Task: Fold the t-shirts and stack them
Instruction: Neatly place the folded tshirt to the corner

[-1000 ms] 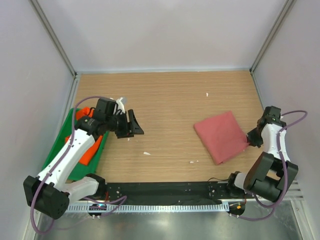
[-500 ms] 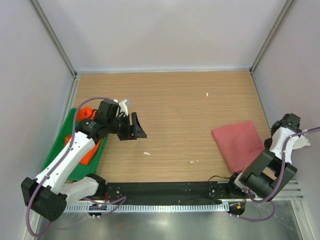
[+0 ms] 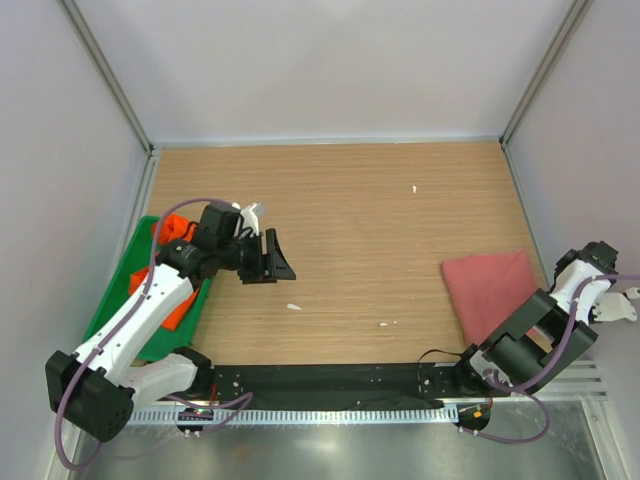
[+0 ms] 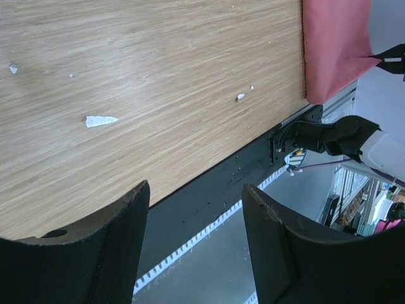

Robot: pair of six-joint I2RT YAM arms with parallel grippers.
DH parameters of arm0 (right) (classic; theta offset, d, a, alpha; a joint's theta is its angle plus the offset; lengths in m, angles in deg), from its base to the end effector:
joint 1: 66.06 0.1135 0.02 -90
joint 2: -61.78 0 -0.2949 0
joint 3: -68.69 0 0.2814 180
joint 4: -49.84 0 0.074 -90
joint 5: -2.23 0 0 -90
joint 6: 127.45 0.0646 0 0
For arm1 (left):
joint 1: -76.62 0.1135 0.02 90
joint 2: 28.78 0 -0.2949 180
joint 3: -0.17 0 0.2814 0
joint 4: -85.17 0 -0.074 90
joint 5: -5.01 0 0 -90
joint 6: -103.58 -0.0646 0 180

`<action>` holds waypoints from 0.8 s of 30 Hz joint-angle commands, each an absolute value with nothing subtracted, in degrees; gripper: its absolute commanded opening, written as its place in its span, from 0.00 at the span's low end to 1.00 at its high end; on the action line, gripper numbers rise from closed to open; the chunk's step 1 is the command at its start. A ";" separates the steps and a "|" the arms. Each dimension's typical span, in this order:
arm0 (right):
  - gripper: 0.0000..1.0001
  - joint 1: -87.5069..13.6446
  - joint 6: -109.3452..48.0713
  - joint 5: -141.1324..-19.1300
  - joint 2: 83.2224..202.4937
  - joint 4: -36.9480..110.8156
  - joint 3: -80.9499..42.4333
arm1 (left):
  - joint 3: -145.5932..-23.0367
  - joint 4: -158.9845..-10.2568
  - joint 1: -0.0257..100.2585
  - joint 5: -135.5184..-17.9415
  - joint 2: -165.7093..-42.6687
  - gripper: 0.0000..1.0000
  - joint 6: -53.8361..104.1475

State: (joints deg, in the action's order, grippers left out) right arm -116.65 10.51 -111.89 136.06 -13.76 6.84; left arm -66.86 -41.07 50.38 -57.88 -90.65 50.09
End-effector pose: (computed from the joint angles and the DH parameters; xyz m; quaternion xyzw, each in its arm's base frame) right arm 0.1364 -0.2076 0.2078 0.7522 0.6140 -0.2101 0.1141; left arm 0.2096 -0.1361 0.3002 0.0011 0.9132 -0.3661 0.1792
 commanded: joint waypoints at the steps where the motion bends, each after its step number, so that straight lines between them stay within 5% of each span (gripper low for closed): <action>1: 0.01 -117.82 13.43 -115.72 135.87 -13.19 7.95 | -66.55 -44.02 50.42 -55.11 -90.92 0.61 48.47; 12: 0.03 -119.58 11.88 -115.98 137.01 -11.78 8.57 | -66.37 -42.35 51.74 -53.62 -91.19 0.61 45.84; 14: 0.12 -119.58 9.84 -117.73 137.45 -12.30 6.82 | -66.29 -42.26 51.83 -53.35 -91.19 0.61 45.66; 15: 0.33 -119.58 8.79 -118.53 137.36 -13.00 6.37 | -66.20 -42.26 51.92 -53.18 -91.19 0.61 45.66; 18: 0.59 -119.58 9.21 -120.90 136.84 -15.46 5.40 | -65.41 -43.05 52.09 -52.21 -91.19 0.61 45.74; 24: 0.63 -118.18 9.75 -119.42 133.94 -18.63 3.29 | -64.79 -43.67 53.41 -50.89 -90.66 0.60 45.66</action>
